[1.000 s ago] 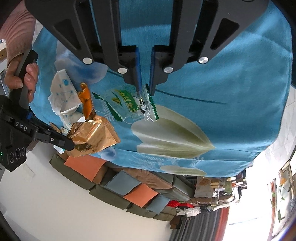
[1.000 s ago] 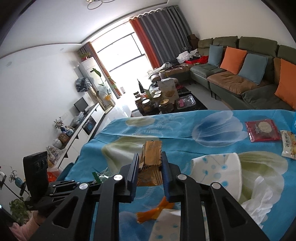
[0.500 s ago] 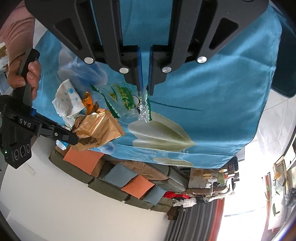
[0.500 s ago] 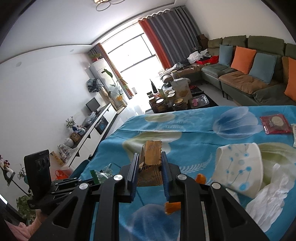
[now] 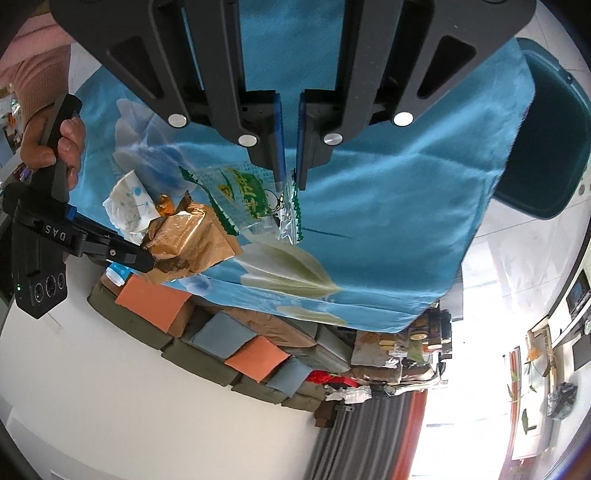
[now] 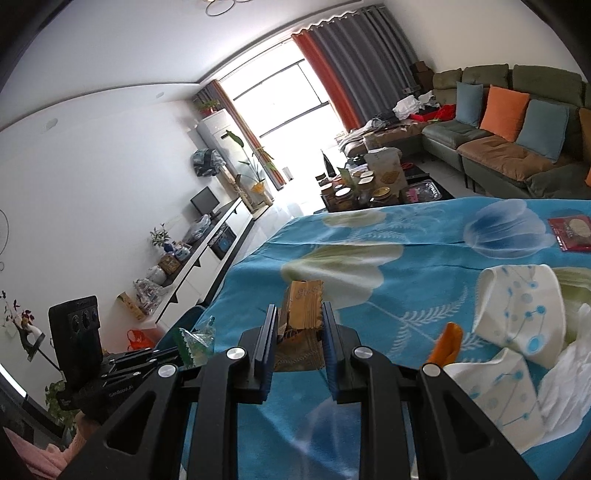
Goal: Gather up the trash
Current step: 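Carry the clear wrapper and brown paper scrap over the teal trash bin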
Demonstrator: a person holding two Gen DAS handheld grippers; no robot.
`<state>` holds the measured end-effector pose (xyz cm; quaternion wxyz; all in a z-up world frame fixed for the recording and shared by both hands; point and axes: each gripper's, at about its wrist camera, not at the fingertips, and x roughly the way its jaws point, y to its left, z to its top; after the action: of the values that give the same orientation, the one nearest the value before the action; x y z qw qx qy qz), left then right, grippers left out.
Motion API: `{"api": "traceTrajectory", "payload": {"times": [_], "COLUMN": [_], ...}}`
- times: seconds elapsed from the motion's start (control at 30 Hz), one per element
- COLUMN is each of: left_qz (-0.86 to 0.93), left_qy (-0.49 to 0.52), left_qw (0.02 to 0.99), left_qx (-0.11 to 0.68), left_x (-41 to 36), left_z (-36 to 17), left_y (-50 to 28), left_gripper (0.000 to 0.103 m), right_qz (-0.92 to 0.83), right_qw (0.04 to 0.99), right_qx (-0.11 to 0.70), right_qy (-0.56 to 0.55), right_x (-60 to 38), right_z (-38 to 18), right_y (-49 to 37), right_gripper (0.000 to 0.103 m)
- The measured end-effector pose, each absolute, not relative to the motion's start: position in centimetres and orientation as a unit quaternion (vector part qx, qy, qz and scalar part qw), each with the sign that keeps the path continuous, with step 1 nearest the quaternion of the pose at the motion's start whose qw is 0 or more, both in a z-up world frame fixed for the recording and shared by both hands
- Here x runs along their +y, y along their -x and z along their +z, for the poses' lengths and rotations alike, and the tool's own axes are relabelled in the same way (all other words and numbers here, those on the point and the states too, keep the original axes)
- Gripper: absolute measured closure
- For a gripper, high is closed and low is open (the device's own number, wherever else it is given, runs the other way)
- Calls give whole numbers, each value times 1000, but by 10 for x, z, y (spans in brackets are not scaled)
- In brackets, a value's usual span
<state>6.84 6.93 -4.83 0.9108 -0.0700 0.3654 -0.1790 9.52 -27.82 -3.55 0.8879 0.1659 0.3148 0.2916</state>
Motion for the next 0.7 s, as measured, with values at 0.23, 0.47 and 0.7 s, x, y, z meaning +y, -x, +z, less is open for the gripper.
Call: {"api": "traceTrajectory", "payload": {"times": [0.23, 0.47, 0.7], "left_qz": [-164, -150, -137], "left_qy": [77, 83, 89], "left_qw": [913, 916, 918], "left_qx": [365, 361, 361], "left_x": [85, 97, 112], "left_z": [-50, -50, -51], "left_y": [-56, -48, -40], "left_gripper": [97, 97, 97], "right_qz": [312, 331, 343], "right_qw": [881, 875, 869], "right_qx": [317, 320, 324], "right_qy": [-160, -153, -147], "right_x": [-262, -243, -229], "right_z": [-34, -33, -33], "right_y": [-90, -88, -88], "right_gripper": [82, 82, 82]}}
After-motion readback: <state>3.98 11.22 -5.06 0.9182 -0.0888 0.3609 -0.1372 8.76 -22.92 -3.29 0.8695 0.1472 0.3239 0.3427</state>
